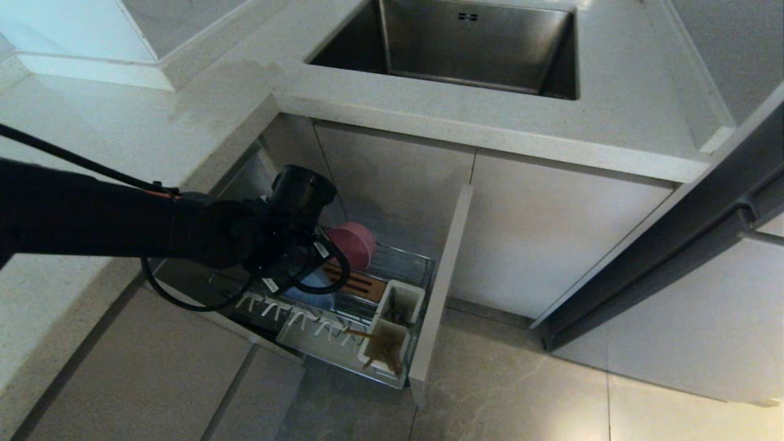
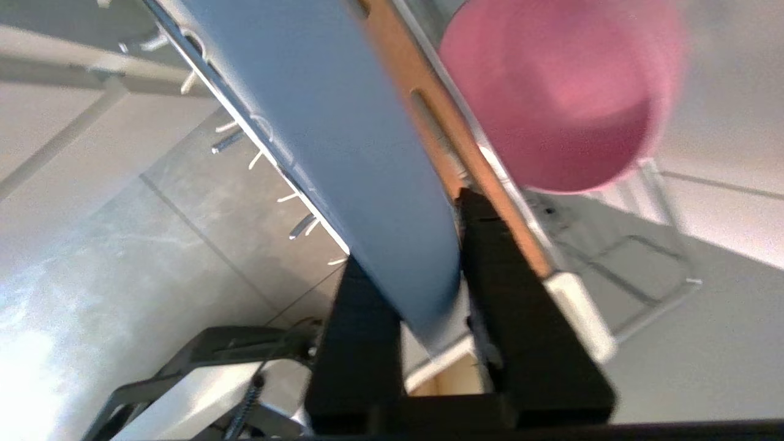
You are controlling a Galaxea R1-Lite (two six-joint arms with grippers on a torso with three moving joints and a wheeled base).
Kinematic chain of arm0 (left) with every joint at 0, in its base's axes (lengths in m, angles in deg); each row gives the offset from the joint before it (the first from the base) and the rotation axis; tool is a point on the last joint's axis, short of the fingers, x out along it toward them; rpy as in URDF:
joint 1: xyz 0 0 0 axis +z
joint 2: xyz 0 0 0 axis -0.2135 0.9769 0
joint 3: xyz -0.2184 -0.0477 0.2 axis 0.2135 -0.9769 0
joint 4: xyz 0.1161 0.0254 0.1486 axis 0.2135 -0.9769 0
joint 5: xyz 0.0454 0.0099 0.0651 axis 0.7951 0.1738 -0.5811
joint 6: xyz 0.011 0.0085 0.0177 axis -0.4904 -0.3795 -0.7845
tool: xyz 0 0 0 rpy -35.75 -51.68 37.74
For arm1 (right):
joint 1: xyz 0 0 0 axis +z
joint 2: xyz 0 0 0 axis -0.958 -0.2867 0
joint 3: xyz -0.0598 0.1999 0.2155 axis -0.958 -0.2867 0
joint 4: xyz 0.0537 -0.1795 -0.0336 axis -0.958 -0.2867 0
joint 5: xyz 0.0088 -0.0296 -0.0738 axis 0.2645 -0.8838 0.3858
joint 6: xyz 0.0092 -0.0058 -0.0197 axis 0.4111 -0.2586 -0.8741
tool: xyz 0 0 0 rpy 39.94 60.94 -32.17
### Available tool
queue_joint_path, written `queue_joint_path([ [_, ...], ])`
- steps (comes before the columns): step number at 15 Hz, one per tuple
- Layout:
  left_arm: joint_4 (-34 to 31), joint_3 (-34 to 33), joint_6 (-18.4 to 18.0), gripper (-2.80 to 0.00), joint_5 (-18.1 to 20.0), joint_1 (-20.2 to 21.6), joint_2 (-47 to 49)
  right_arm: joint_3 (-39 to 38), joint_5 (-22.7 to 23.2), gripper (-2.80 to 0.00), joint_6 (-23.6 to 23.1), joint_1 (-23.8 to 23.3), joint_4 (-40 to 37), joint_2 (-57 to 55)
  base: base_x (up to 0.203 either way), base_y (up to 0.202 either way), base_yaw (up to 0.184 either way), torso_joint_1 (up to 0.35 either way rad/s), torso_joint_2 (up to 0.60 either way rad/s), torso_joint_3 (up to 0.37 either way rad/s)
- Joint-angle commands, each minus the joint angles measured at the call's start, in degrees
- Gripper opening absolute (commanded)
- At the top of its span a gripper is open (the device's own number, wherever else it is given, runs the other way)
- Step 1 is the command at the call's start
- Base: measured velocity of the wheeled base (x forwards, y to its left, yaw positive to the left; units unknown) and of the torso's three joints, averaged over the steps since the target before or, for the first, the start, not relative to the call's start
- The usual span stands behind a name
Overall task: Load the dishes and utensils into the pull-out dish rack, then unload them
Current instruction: Take the plate out of the cupboard
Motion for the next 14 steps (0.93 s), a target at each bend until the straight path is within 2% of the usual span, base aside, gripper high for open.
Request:
queue_joint_path([
  [1, -0.1, 0.0, 0.2, -2.8, -0.2, -0.4, -3.8, 0.0, 0.0, -2.8, 0.0, 0.0, 0.0, 0.0, 0.0, 0.0, 0.0, 0.0, 0.0, 0.0],
  [5, 0.0, 0.6, -1.8, -2.8, -0.1, -3.2, -8.1, 0.0, 0.0, -2.8, 0.0, 0.0, 0.0, 0.0, 0.0, 0.0, 0.0, 0.0, 0.0, 0.0],
  [9, -0.8, 1.6, -1.7, -2.8, -0.1, -8.0, -10.0, 0.0, 0.0, -2.8, 0.0, 0.0, 0.0, 0.0, 0.0, 0.0, 0.0, 0.0, 0.0, 0.0],
  [14, -4.0, 2.6, -1.7, -2.8, 0.1, -19.6, -12.4, 0.0, 0.0, -2.8, 0.0, 0.0, 0.0, 0.0, 0.0, 0.0, 0.0, 0.0, 0.0, 0.0],
])
